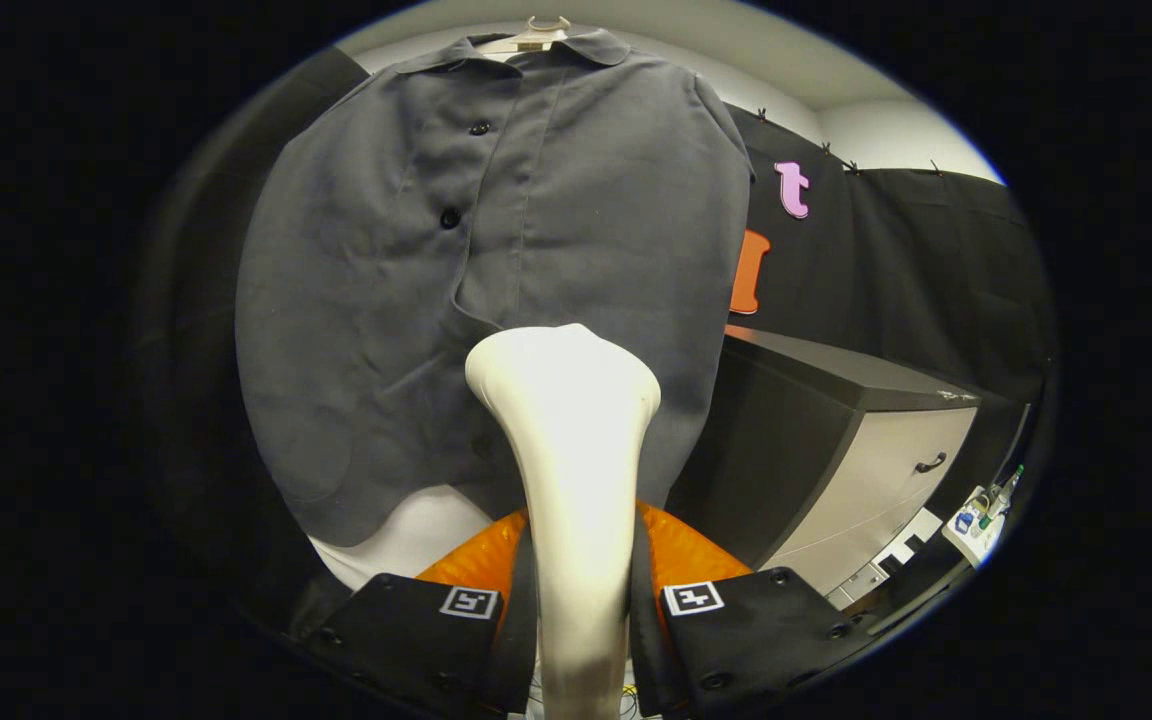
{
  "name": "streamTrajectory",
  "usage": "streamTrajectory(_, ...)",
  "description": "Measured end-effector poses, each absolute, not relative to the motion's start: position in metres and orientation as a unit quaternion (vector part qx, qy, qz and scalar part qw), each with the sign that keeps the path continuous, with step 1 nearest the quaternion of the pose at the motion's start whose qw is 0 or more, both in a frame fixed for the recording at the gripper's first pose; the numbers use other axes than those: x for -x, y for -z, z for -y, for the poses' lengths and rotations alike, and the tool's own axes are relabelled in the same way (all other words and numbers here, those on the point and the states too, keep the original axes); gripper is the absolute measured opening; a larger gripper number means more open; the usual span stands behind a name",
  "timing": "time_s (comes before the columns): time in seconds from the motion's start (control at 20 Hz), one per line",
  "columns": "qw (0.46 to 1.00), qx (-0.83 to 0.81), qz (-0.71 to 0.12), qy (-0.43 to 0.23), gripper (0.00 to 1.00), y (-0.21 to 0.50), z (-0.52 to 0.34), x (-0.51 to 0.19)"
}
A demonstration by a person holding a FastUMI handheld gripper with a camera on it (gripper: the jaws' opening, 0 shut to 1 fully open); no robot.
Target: Iron the clothes twice with a garment steamer, once on the left side and once on the right side.
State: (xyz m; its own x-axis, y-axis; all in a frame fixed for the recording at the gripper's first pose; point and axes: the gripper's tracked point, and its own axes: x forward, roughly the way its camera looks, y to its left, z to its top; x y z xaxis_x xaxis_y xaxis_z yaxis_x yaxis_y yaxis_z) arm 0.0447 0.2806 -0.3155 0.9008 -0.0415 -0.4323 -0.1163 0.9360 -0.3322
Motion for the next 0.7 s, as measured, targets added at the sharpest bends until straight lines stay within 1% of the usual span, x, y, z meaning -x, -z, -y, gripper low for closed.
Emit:
streamTrajectory(0.35, 0.960, 0.173, -0.220, -0.022, 0.46, 0.314, -0.285, -0.040)
streamTrajectory(0.55, 0.968, 0.161, -0.192, -0.025, 0.46, 0.279, -0.292, -0.036)
streamTrajectory(0.7, 0.975, 0.155, -0.155, -0.026, 0.46, 0.239, -0.297, -0.039)
